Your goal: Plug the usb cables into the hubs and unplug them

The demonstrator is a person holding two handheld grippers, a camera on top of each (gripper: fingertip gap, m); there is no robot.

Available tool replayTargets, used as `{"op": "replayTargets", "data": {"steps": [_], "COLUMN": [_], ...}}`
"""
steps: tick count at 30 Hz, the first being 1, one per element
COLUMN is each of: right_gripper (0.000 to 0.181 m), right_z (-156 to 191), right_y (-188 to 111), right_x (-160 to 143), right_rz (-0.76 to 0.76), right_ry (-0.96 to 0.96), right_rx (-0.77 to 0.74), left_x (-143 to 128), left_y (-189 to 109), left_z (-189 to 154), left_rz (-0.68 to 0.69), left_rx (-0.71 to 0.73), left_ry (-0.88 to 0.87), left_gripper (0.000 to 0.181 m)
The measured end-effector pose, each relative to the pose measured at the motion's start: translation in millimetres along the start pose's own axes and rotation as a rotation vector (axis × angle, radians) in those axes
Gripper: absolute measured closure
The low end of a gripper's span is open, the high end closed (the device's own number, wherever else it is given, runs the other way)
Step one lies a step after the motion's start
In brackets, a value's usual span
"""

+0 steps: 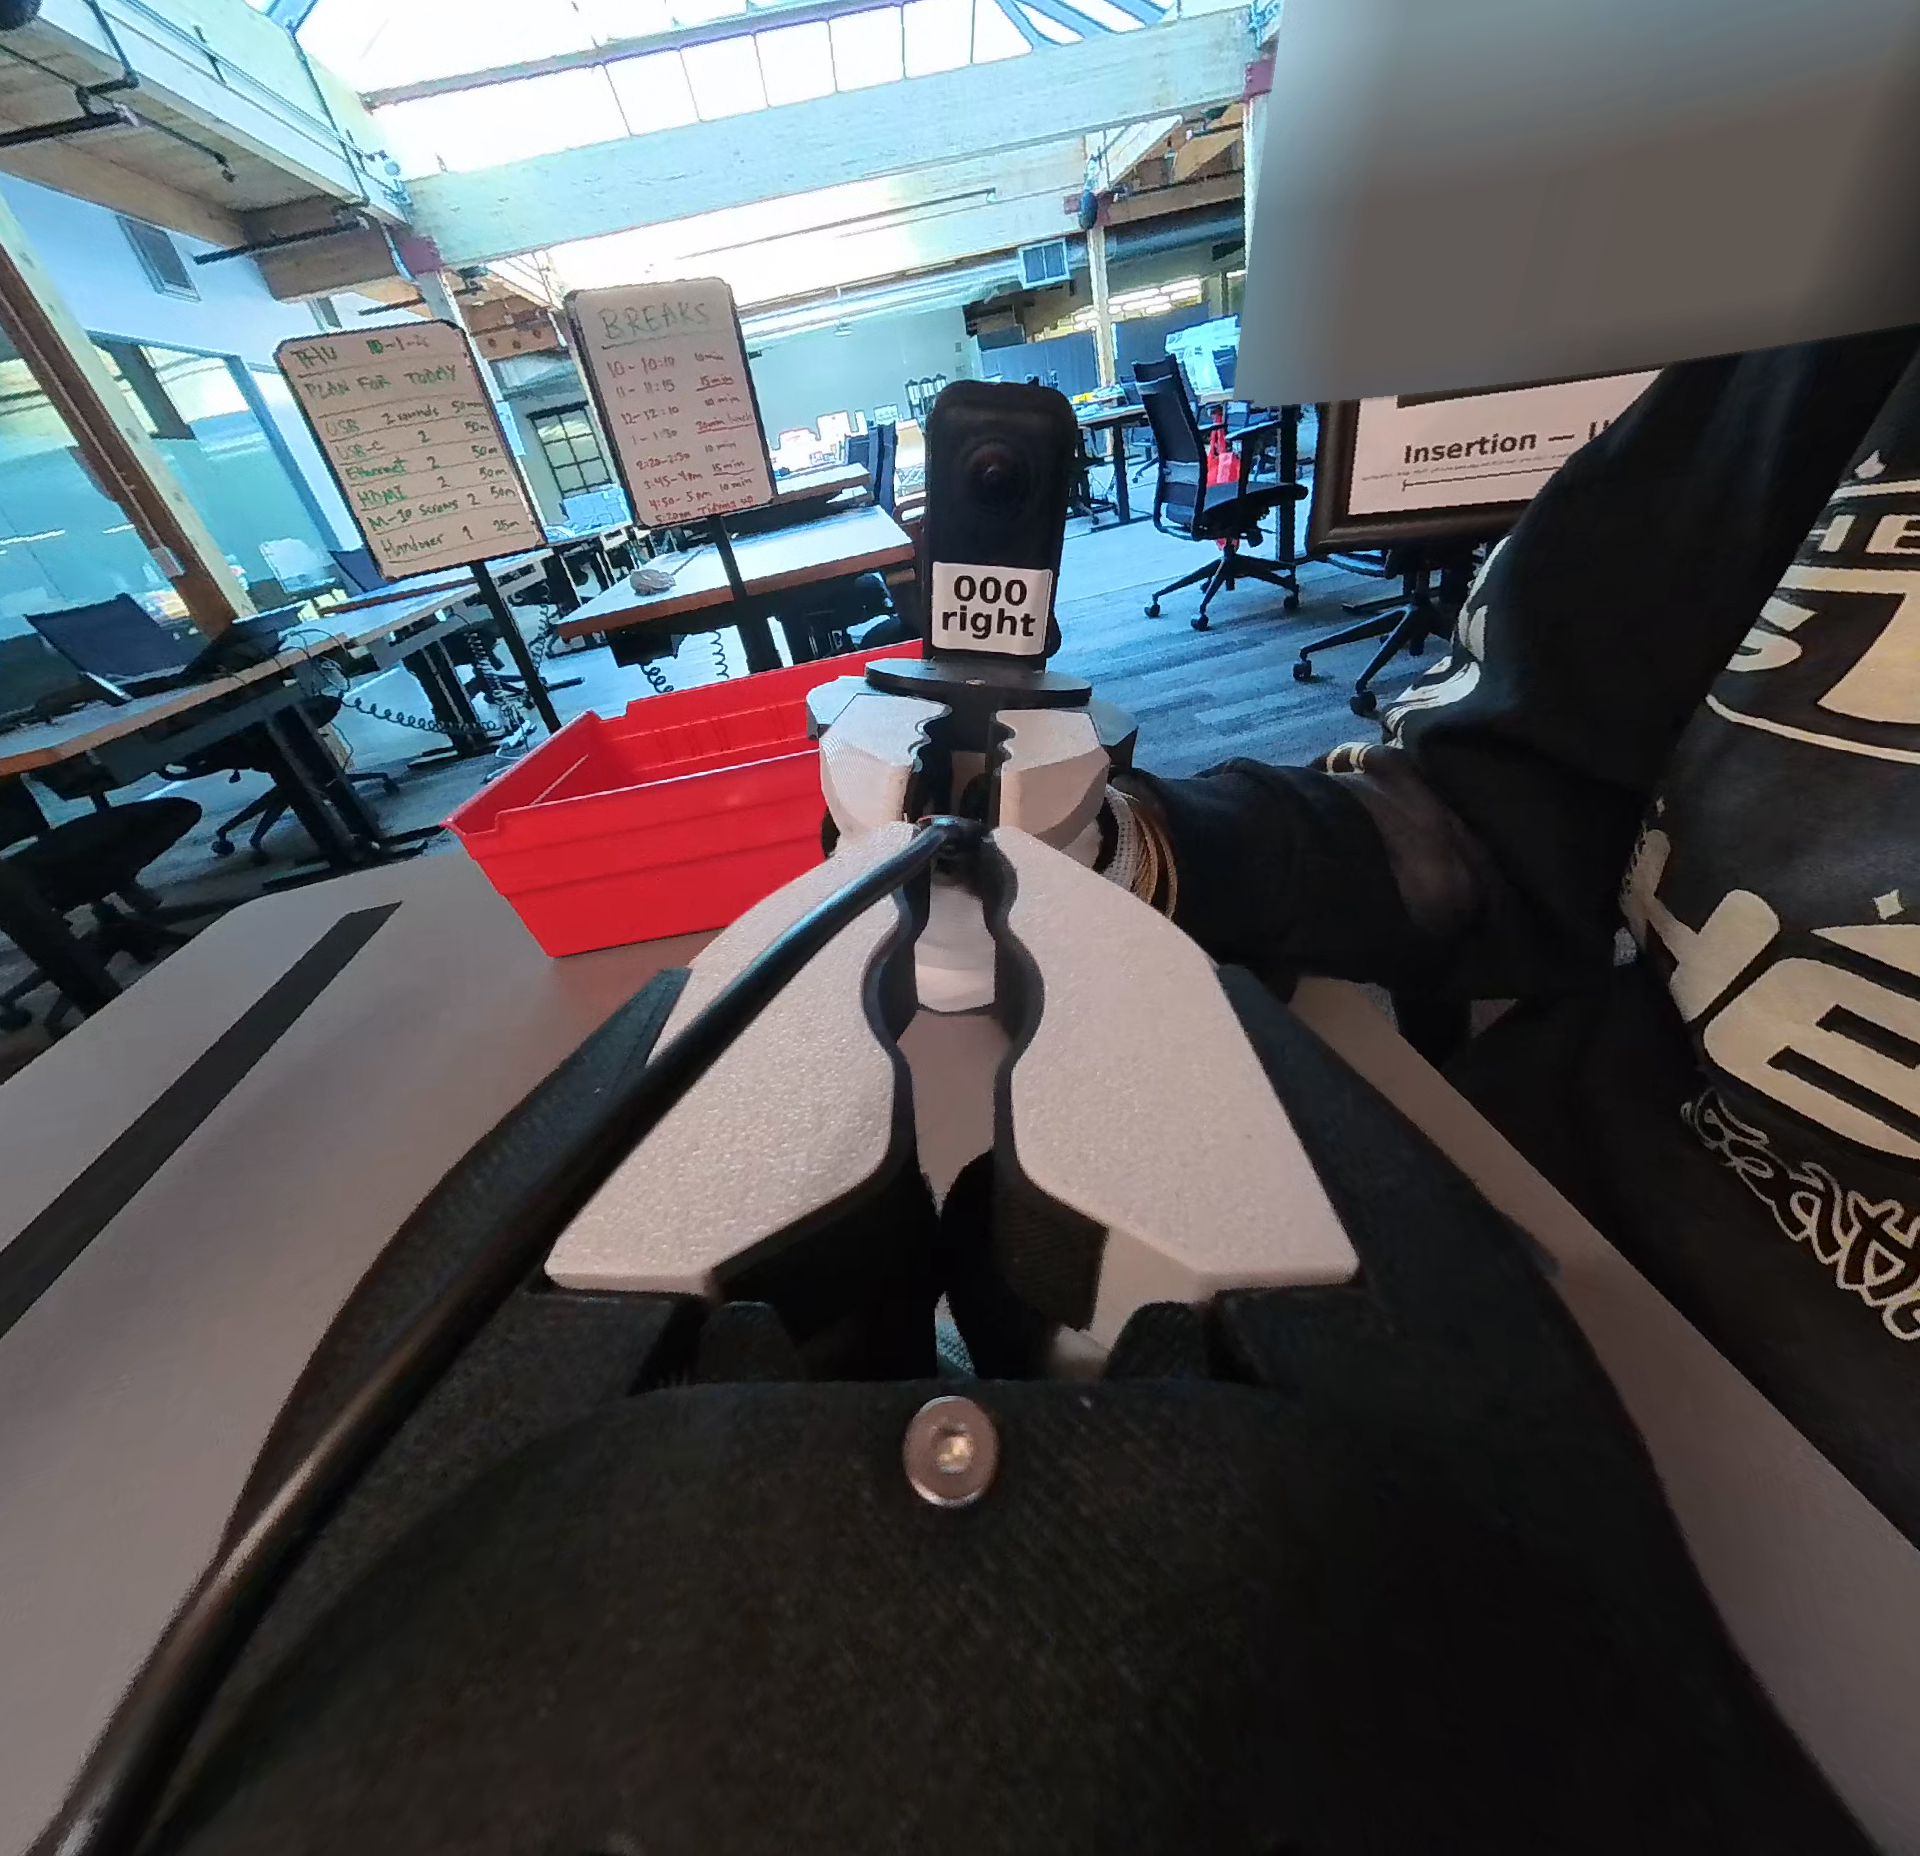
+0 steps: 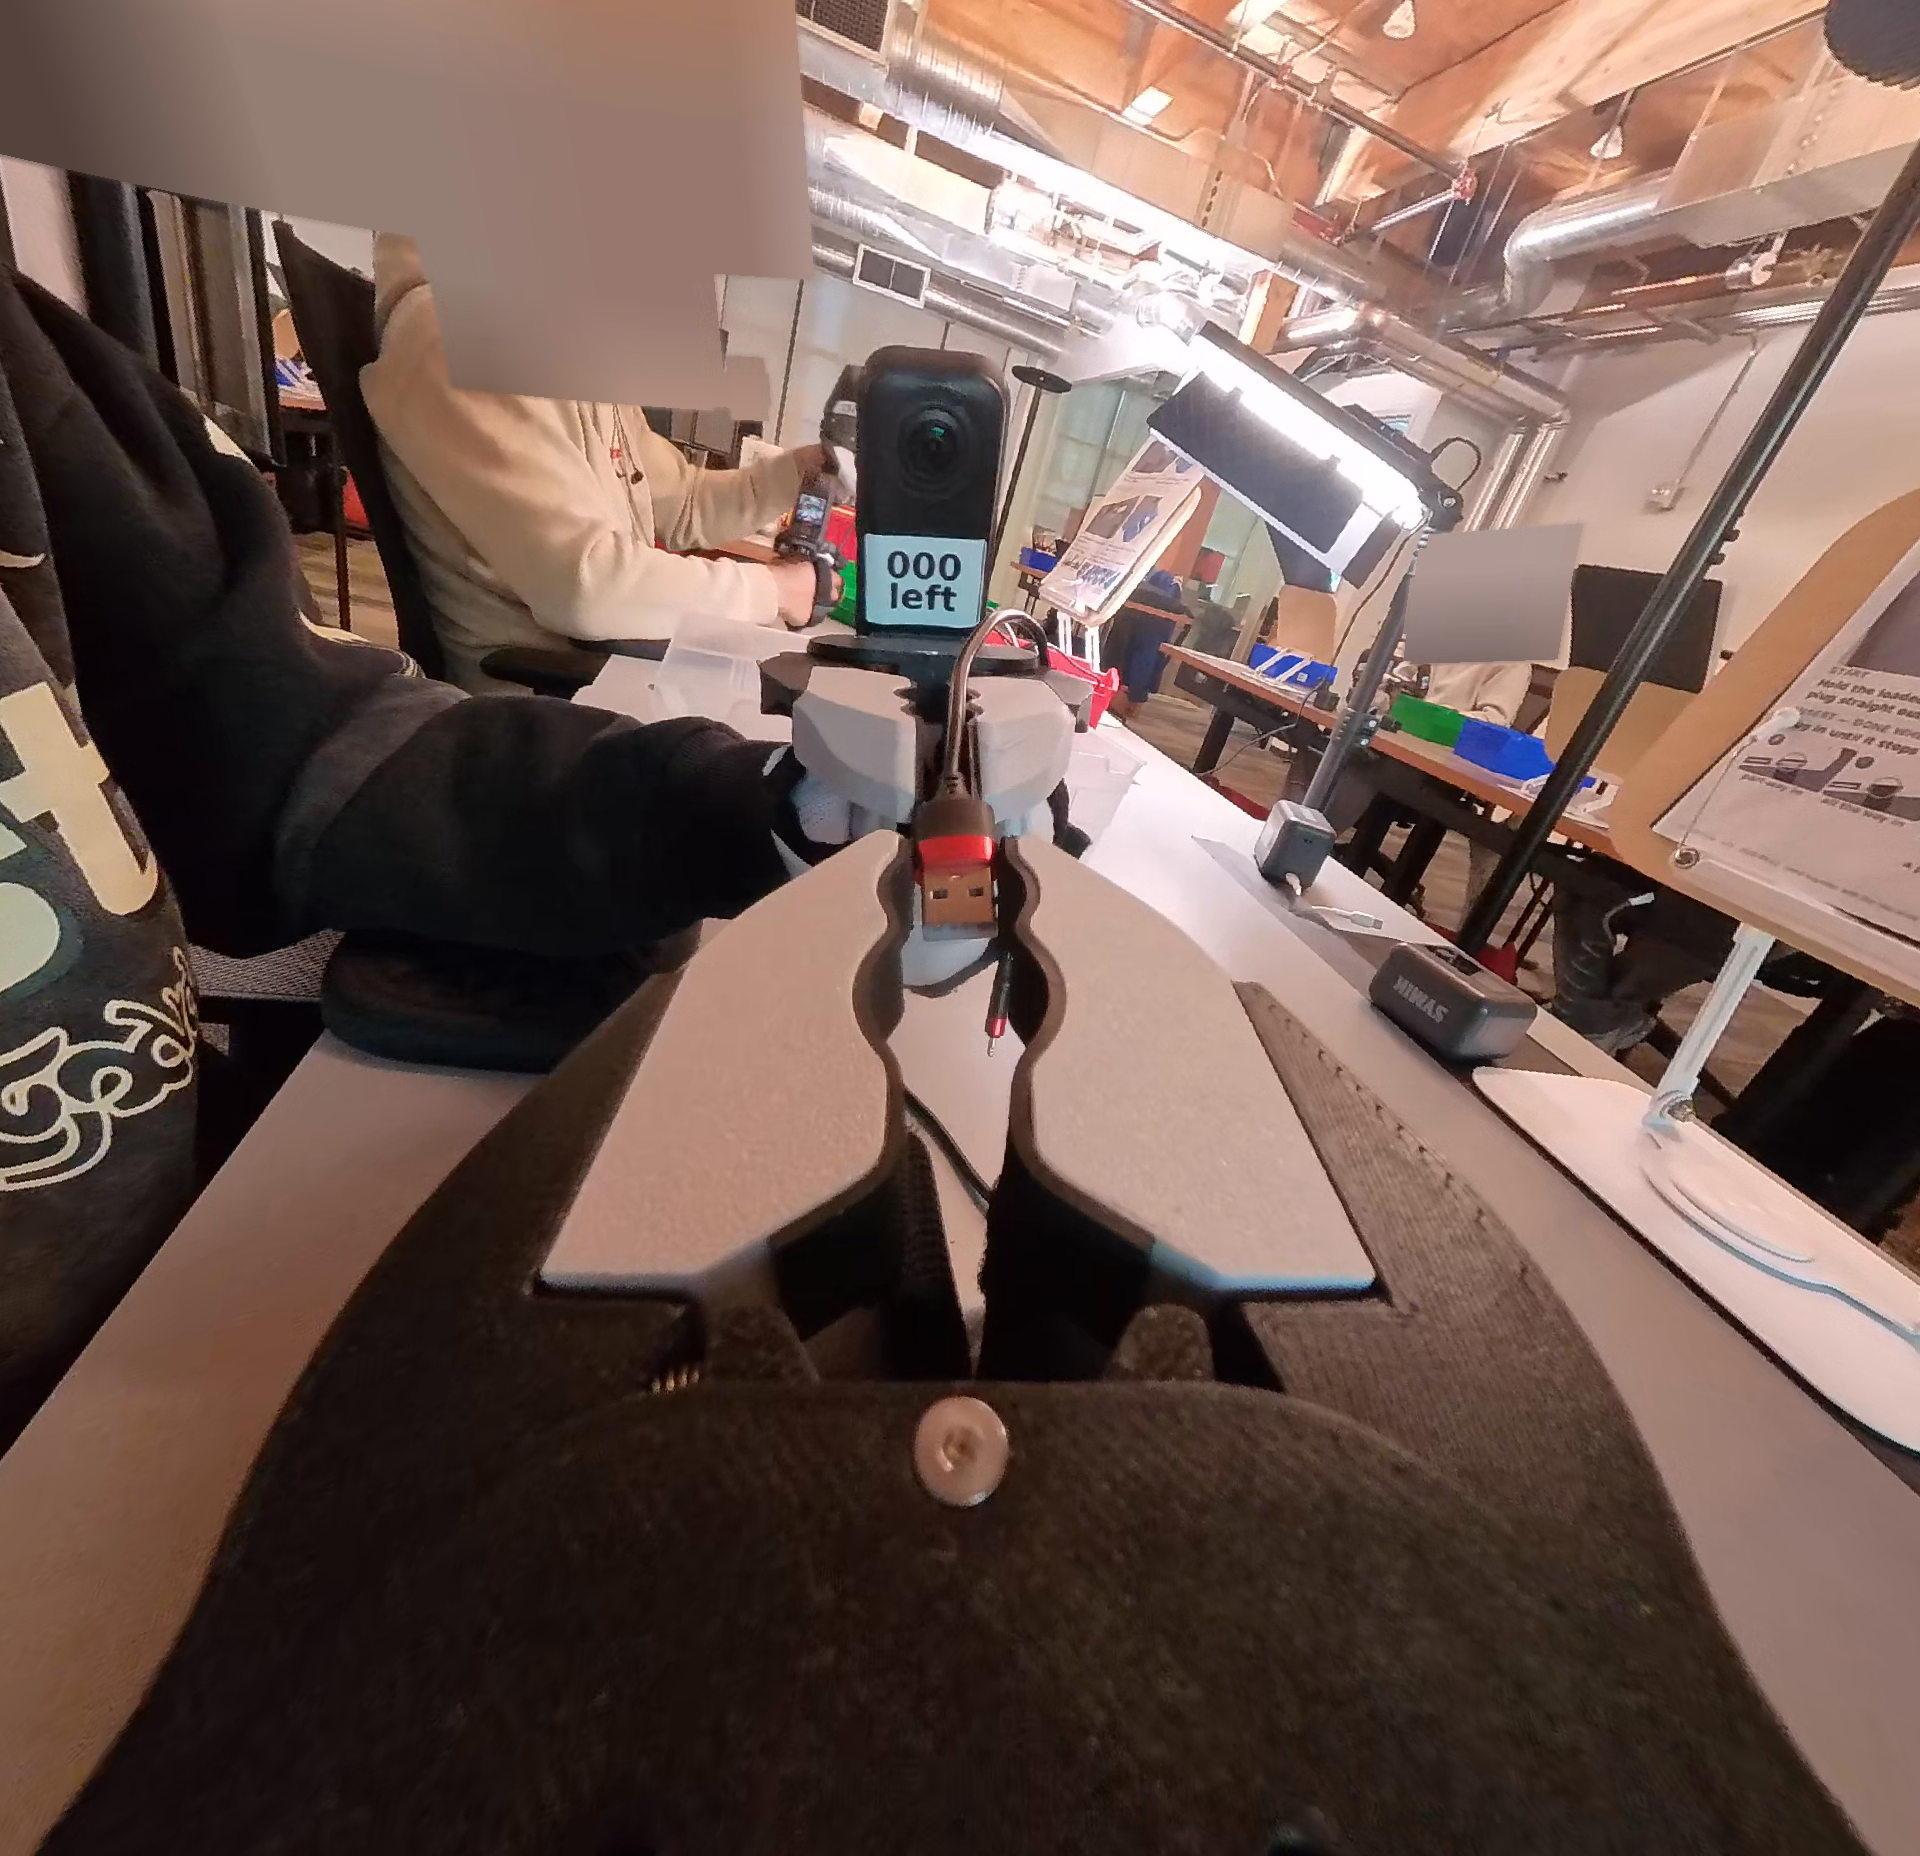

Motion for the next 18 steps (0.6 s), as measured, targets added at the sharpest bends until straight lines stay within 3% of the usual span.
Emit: {"op": "replayTargets", "data": {"steps": [18], "right_gripper": [0.166], "right_z": [0.3], "right_y": [-0.8], "right_x": [-0.4], "right_rz": [0.017], "right_ry": [-0.006], "right_rx": [0.000], "left_x": [-0.7], "left_y": [-0.4], "left_z": [1.1], "left_rz": [-0.009], "left_rx": [-0.006], "left_ry": [-0.020], "left_gripper": [0.175]}}
Point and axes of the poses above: each gripper's, where its closed fingertips meet, y out along the fingers, x out of its top, z = x × y across the jaws, the point moved 1 cm from there along -y, back along the fingers, and after that the axes turned 3 degrees about -y, right-handed, at the moved point
